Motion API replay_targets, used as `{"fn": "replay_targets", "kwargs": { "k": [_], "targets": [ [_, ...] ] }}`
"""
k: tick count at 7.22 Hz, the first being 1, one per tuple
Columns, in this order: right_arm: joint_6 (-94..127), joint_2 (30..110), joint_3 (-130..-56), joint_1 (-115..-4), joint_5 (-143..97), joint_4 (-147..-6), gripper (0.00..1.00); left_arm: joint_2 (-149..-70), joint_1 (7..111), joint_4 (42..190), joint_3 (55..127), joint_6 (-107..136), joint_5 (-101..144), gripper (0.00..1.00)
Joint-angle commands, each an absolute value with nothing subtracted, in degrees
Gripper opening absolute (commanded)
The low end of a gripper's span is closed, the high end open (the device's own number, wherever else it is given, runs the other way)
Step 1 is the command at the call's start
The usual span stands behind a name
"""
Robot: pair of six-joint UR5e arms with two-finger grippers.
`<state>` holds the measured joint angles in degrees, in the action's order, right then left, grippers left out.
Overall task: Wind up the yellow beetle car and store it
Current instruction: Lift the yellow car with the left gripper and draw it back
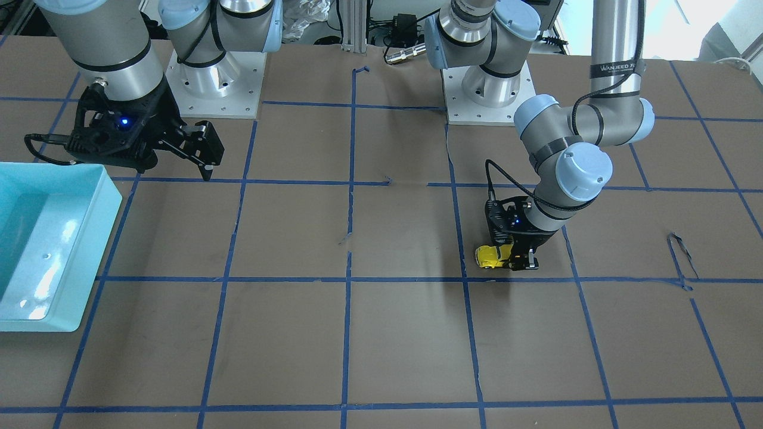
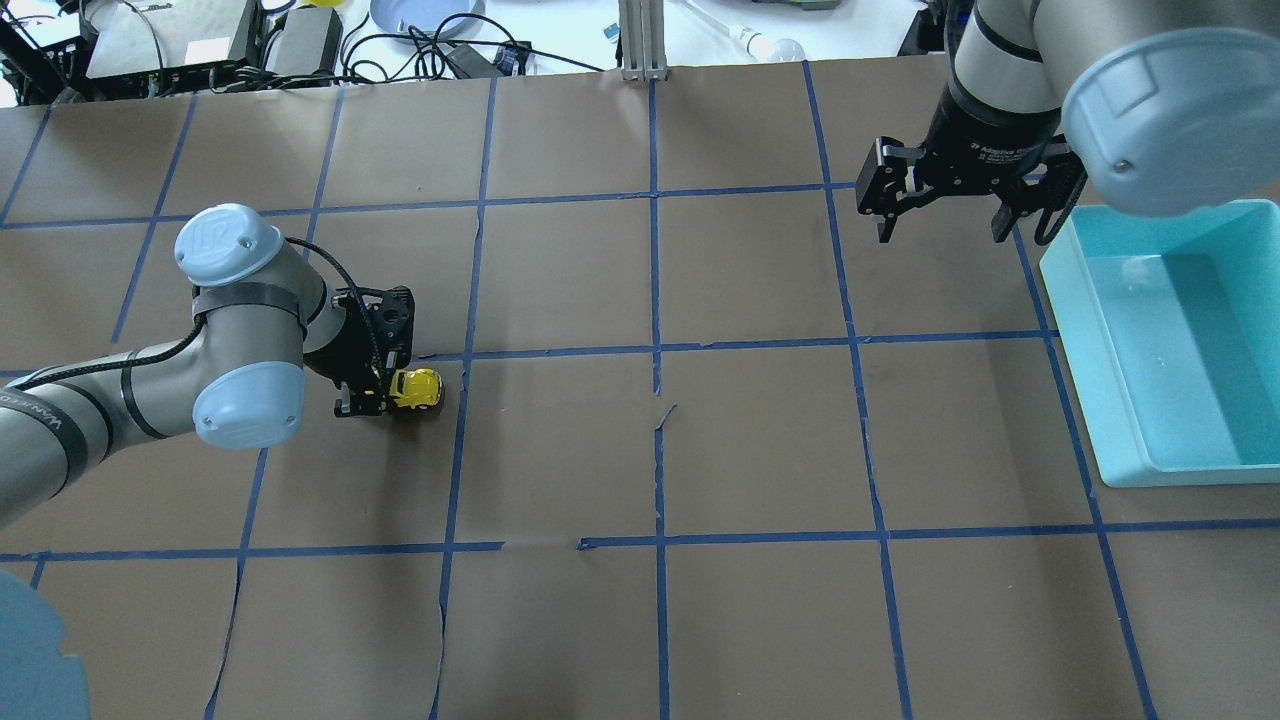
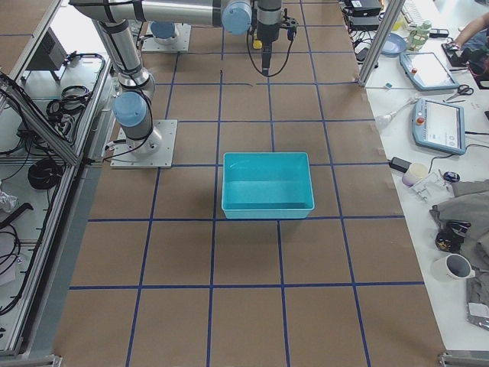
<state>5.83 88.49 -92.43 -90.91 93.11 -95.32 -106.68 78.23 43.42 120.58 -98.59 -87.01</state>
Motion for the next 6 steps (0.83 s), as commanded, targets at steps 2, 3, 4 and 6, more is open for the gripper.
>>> {"fn": "replay_targets", "kwargs": {
  "k": [2, 3, 4, 6],
  "targets": [
    [5.45, 88.59, -92.46, -90.88, 92.9, -95.62, 1.0, -106.87, 76.03, 43.42, 120.59, -99.66, -87.19, 0.27],
    [5.45, 88.68, -92.46, -90.88, 92.9, -95.54, 1.0, -107.05, 74.63, 43.24, 120.67, -101.06, -87.19, 0.27],
    [5.71, 88.59, -92.72, -90.88, 92.9, -95.54, 1.0, -107.14, 73.58, 43.24, 120.59, -101.77, -87.27, 0.27],
    [5.8, 88.68, -92.72, -90.88, 92.9, -95.62, 1.0, -107.31, 71.99, 43.24, 120.67, -102.48, -87.36, 0.27]
  ]
}}
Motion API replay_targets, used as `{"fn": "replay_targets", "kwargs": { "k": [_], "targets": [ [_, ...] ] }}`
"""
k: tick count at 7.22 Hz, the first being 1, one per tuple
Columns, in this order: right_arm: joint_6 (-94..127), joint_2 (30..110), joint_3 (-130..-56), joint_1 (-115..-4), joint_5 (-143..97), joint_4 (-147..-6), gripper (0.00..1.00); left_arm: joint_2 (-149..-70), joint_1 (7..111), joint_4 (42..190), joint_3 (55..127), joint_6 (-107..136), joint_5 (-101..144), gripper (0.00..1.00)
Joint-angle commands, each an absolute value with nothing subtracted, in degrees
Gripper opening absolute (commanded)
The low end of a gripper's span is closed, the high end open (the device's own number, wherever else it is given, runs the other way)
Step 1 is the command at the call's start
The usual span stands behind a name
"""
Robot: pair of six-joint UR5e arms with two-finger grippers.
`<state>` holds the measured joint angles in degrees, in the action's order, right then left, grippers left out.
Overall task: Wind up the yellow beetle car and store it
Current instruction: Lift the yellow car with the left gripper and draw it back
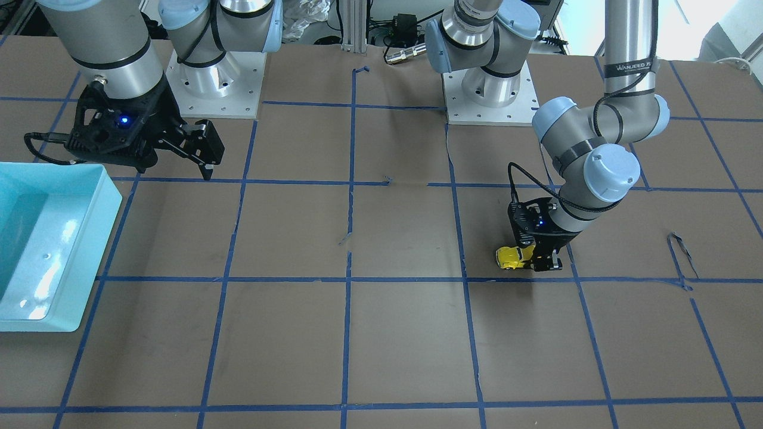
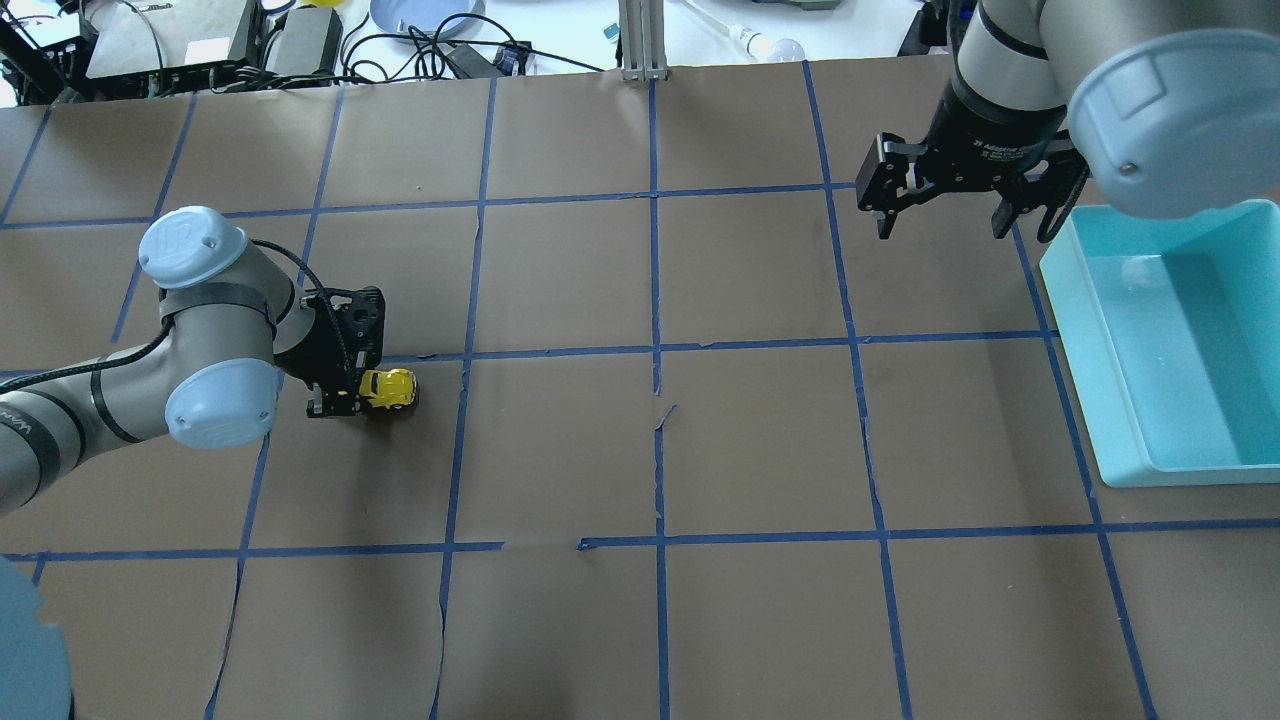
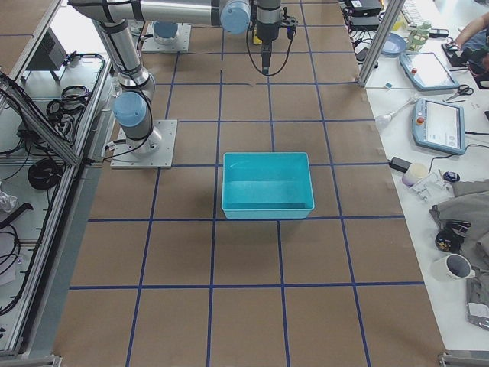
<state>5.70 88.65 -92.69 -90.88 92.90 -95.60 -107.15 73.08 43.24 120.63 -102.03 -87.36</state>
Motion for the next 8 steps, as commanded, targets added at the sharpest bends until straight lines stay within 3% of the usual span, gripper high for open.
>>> {"fn": "replay_targets", "kwargs": {
  "k": [1, 8],
  "targets": [
    [5.8, 88.68, -92.72, -90.88, 92.9, -95.62, 1.0, -107.4, 70.07, 43.24, 120.67, -104.31, -87.36, 0.27],
    [5.8, 88.59, -92.72, -90.97, 92.9, -95.62, 1.0, -108.19, 60.82, 42.37, 120.32, -113.73, -87.45, 0.29]
  ]
}}
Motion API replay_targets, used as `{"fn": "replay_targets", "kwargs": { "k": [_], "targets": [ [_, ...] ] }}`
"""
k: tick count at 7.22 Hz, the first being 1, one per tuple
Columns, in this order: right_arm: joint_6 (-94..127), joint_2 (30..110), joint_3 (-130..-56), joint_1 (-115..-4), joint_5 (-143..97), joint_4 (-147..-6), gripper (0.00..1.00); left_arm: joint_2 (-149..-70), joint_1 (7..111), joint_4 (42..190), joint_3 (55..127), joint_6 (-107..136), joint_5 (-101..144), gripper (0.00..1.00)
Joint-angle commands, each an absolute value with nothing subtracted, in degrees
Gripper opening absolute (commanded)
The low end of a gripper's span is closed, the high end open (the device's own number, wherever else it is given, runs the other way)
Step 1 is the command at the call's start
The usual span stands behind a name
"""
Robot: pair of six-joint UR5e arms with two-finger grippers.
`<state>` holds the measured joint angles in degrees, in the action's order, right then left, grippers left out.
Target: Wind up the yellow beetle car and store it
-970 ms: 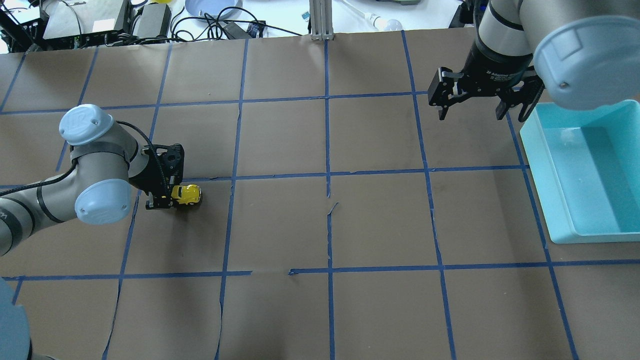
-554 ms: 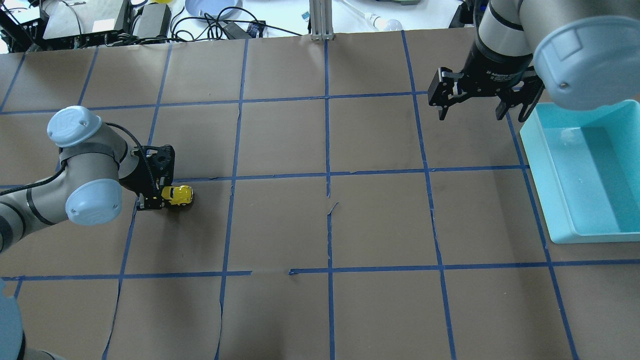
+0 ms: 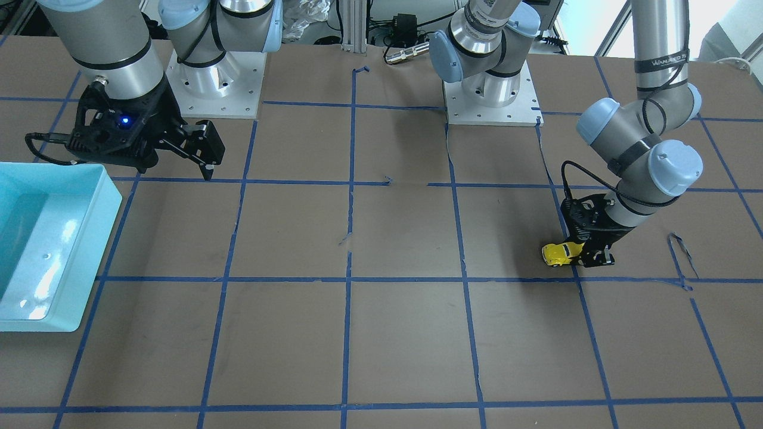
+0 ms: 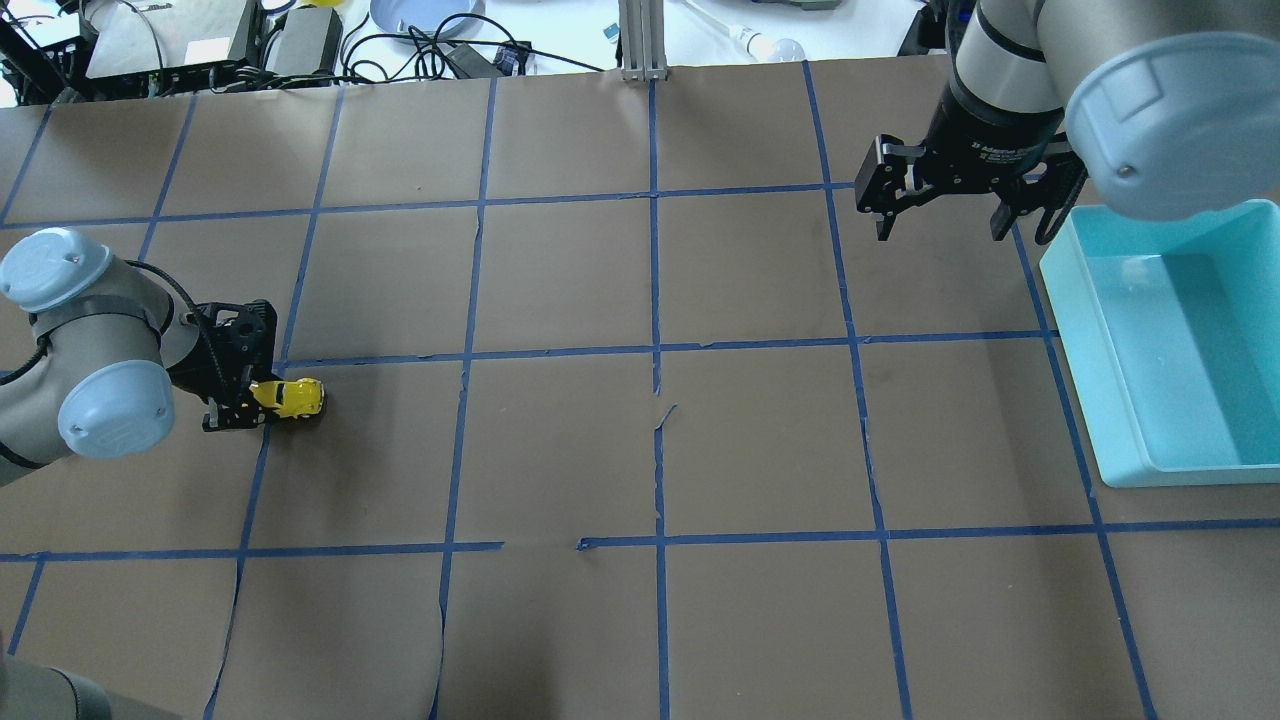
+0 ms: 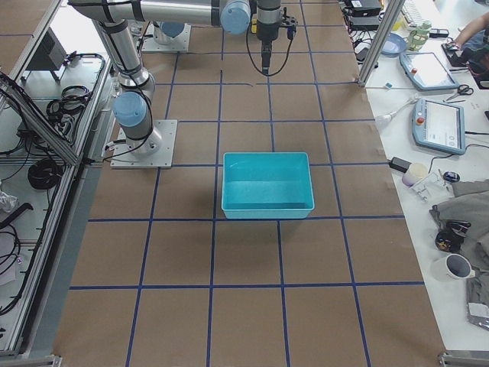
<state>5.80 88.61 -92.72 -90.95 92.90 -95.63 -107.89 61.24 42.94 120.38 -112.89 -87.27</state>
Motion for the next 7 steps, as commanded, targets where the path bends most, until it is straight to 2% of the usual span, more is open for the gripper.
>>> {"fn": "replay_targets", "kwargs": {
  "k": [1, 2, 3, 7],
  "targets": [
    [5.8, 88.59, -92.72, -90.97, 92.9, -95.62, 1.0, -108.28, 60.82, 41.93, 120.32, -113.47, -87.36, 0.7],
    [5.89, 88.59, -92.72, -90.97, 92.9, -95.62, 1.0, -108.28, 60.82, 41.92, 120.24, -113.03, -87.36, 0.9],
    [5.8, 88.59, -92.72, -90.97, 92.9, -95.62, 1.0, -108.28, 60.82, 41.84, 120.23, -112.85, -87.36, 0.97],
    [5.89, 88.59, -92.72, -90.97, 92.9, -95.62, 1.0, -108.11, 60.82, 41.75, 120.15, -112.85, -87.27, 0.97]
  ]
}}
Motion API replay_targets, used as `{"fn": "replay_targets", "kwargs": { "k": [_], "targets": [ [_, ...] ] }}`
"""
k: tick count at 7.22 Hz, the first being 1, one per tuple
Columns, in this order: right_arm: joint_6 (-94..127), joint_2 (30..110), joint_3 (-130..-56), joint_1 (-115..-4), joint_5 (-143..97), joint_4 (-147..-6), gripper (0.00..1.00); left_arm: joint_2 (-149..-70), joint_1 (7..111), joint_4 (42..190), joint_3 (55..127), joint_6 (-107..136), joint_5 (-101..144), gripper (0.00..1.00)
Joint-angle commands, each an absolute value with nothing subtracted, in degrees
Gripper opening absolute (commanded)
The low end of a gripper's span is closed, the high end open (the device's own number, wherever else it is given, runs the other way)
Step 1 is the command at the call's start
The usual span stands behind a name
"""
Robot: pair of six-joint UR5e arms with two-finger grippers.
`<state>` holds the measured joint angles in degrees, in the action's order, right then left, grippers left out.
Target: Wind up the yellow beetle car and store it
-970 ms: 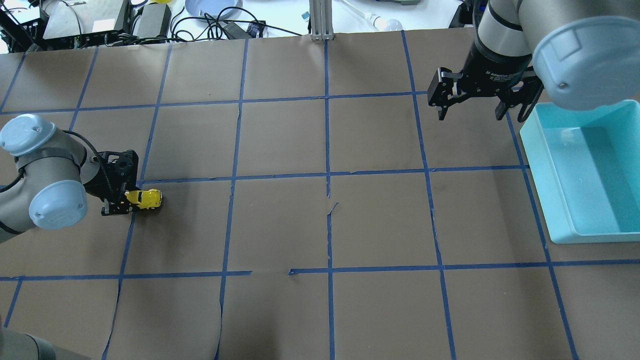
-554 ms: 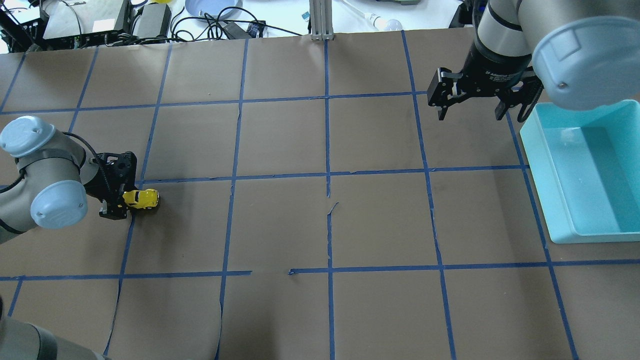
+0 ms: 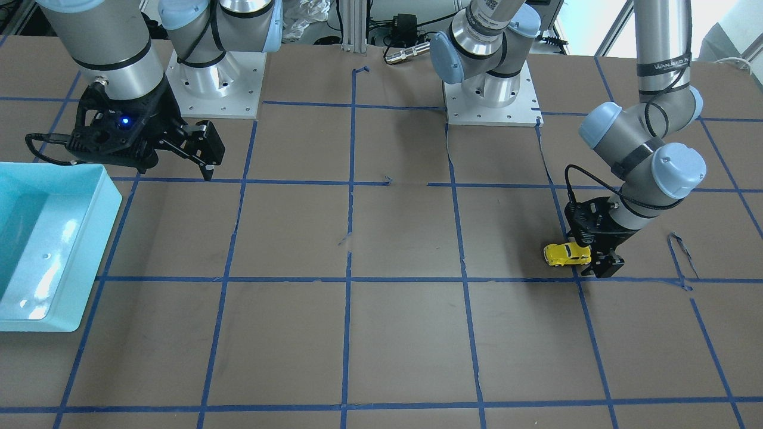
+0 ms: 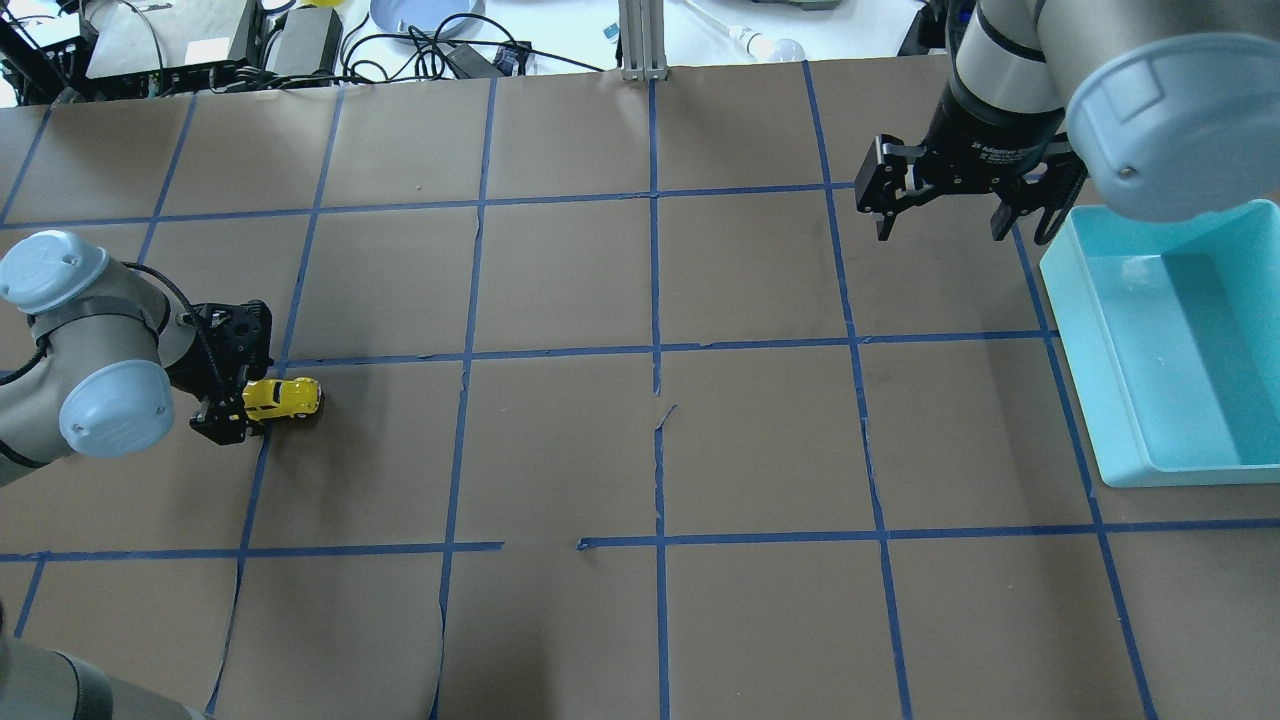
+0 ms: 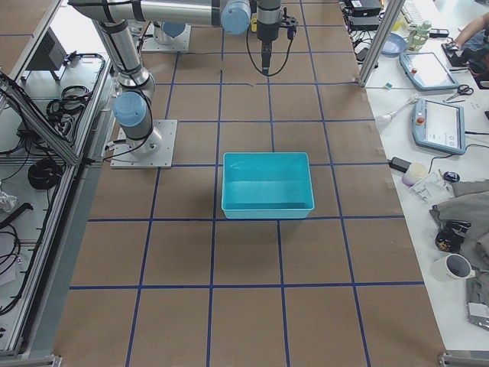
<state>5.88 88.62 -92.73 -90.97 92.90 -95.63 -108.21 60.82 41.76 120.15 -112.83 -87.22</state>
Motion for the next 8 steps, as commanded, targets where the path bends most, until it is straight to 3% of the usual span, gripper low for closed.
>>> {"fn": "replay_targets", "kwargs": {
  "k": [1, 8],
  "targets": [
    [5.8, 88.59, -92.81, -90.97, 92.9, -95.62, 1.0, -108.02, 60.82, 41.75, 120.15, -112.85, -87.28, 0.97],
    [5.19, 89.03, -92.2, -90.97, 92.9, -95.71, 1.0, -106.79, 61.69, 42.19, 119.97, -110.15, -87.63, 0.97]
  ]
}}
